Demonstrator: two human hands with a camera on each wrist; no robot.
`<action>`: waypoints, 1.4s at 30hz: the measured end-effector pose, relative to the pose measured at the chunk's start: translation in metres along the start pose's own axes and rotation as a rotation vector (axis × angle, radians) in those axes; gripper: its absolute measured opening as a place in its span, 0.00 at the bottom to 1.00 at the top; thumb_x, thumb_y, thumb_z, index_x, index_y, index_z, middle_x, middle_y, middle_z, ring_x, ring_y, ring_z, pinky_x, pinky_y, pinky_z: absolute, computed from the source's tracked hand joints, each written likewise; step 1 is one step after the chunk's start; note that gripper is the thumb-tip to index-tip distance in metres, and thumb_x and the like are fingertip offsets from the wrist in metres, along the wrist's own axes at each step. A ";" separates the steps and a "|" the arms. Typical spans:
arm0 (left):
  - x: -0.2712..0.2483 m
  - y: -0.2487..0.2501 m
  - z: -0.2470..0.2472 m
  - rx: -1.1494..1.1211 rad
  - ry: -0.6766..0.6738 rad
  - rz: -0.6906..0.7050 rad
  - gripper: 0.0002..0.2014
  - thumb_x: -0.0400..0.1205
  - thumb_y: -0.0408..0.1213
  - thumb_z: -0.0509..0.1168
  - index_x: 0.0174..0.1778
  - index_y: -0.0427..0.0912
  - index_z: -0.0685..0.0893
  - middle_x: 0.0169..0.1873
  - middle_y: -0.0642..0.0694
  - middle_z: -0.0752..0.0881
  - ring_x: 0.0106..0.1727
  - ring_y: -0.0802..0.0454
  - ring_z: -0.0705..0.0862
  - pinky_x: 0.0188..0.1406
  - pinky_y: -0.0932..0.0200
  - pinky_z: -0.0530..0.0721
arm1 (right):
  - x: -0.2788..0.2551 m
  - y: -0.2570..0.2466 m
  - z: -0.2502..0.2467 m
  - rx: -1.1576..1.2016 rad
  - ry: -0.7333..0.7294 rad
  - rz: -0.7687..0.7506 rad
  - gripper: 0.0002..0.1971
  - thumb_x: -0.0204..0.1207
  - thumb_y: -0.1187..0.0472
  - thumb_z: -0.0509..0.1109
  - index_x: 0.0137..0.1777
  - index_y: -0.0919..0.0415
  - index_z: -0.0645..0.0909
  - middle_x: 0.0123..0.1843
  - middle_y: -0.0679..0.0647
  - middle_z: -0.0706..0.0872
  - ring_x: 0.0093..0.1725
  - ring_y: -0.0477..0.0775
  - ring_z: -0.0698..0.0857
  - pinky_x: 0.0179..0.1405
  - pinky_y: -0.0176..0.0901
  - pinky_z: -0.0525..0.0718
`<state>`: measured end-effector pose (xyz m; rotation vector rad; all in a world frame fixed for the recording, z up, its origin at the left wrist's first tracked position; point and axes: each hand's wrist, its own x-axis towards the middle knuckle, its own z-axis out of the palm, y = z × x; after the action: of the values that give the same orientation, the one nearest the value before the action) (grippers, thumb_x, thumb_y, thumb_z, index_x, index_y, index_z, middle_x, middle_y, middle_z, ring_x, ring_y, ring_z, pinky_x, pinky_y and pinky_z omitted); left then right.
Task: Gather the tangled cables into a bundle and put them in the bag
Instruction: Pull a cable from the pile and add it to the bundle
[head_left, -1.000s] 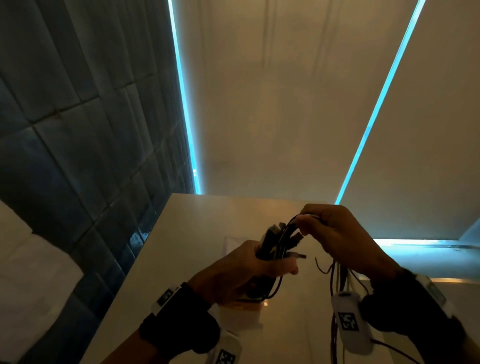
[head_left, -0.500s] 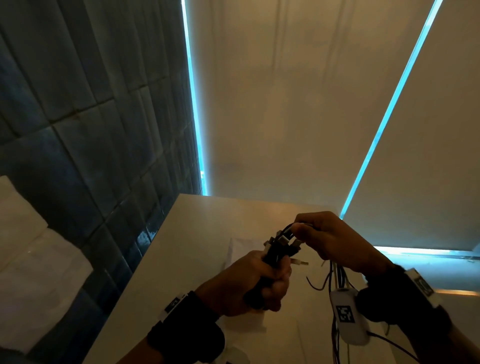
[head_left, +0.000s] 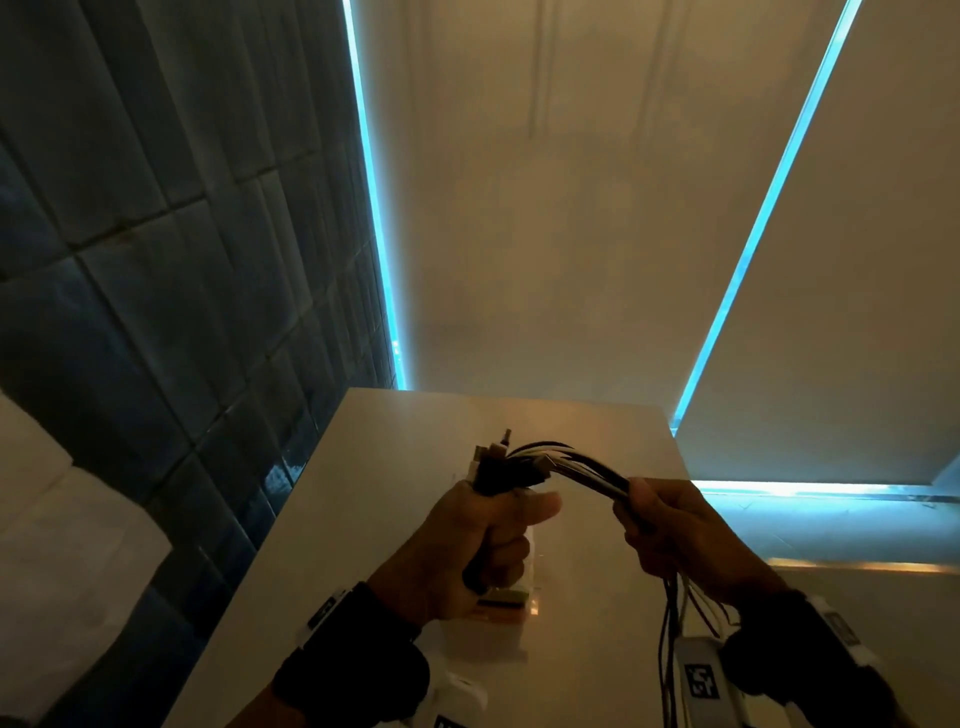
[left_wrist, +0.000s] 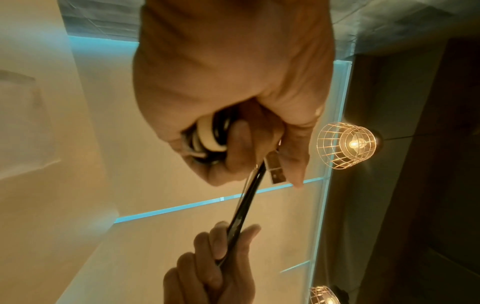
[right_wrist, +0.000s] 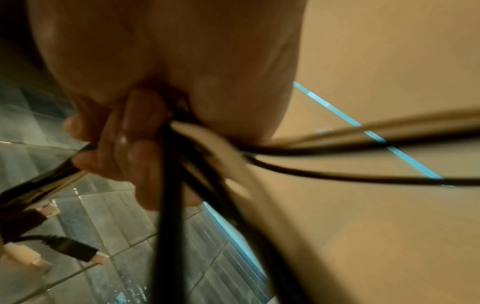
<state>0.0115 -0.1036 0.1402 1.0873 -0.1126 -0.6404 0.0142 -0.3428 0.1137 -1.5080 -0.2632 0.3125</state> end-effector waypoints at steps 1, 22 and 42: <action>0.001 -0.001 -0.002 -0.002 0.022 0.010 0.11 0.65 0.37 0.77 0.35 0.46 0.80 0.18 0.52 0.62 0.16 0.58 0.59 0.19 0.63 0.55 | -0.003 0.003 0.000 0.021 0.021 -0.005 0.32 0.65 0.31 0.74 0.32 0.64 0.75 0.25 0.54 0.59 0.22 0.48 0.57 0.21 0.36 0.60; 0.028 -0.009 0.007 -0.245 0.171 0.031 0.29 0.65 0.63 0.74 0.46 0.40 0.83 0.34 0.45 0.78 0.37 0.51 0.80 0.41 0.56 0.81 | 0.010 -0.012 0.103 -0.976 0.291 -0.523 0.15 0.82 0.51 0.56 0.61 0.53 0.79 0.34 0.43 0.83 0.30 0.45 0.82 0.28 0.41 0.85; 0.044 0.029 -0.017 -0.247 0.232 0.344 0.24 0.81 0.48 0.63 0.18 0.49 0.66 0.14 0.54 0.59 0.14 0.60 0.56 0.15 0.65 0.54 | -0.021 0.074 0.080 -0.290 0.041 0.053 0.25 0.76 0.32 0.55 0.30 0.49 0.77 0.25 0.46 0.79 0.26 0.43 0.77 0.29 0.39 0.77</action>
<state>0.0664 -0.1054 0.1470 0.8686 -0.0175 -0.2095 -0.0375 -0.2728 0.0445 -1.8083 -0.2433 0.2940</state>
